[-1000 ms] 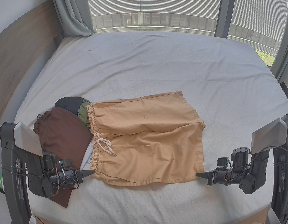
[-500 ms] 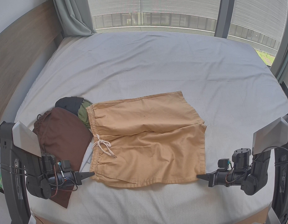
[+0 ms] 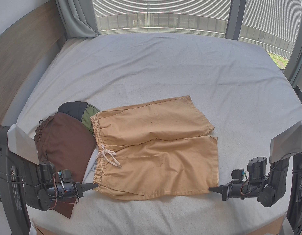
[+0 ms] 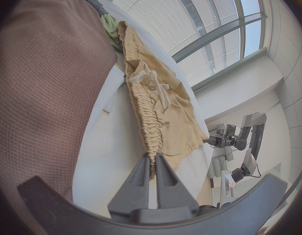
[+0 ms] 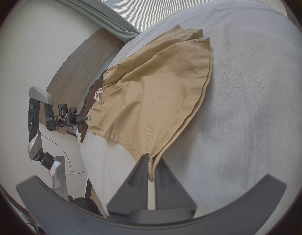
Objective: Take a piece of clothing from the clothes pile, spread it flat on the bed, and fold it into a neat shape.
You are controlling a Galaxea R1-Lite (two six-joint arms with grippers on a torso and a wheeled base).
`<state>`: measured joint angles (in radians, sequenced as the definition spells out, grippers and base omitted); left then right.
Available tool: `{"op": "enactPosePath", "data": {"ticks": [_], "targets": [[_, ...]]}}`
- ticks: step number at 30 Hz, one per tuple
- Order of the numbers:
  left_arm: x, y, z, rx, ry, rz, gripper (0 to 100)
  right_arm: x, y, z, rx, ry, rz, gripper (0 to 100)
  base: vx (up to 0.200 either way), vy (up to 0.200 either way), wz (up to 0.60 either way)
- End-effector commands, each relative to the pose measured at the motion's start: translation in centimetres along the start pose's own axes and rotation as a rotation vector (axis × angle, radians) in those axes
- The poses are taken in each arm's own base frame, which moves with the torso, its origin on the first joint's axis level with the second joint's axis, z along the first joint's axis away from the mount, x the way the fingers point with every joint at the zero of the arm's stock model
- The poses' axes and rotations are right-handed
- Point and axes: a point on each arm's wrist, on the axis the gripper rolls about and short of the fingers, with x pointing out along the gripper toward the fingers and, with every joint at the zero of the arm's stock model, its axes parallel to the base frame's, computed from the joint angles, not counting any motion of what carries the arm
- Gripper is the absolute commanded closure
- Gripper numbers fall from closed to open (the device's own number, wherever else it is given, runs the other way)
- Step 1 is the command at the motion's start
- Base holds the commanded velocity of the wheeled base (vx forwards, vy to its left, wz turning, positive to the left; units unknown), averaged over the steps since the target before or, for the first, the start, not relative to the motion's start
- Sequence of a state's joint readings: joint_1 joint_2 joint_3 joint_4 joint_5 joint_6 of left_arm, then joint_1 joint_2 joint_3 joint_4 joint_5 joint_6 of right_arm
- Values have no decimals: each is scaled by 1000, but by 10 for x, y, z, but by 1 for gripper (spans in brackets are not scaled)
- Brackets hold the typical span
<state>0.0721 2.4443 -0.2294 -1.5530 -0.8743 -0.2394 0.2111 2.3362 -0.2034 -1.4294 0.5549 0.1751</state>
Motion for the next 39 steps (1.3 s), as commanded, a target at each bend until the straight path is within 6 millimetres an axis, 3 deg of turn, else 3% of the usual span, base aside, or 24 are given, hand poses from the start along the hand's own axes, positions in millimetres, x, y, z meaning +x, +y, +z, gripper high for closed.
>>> {"op": "enactPosePath", "data": {"ticks": [1,39], "targets": [[-2,-3,-1,2,2,0,100,-7,5,-2,-12,8,2,100,0,0,0],[-30,-23,-40,52,134,26,100,-27,10,-25,-143,99,-13,100,0,0,0]]}}
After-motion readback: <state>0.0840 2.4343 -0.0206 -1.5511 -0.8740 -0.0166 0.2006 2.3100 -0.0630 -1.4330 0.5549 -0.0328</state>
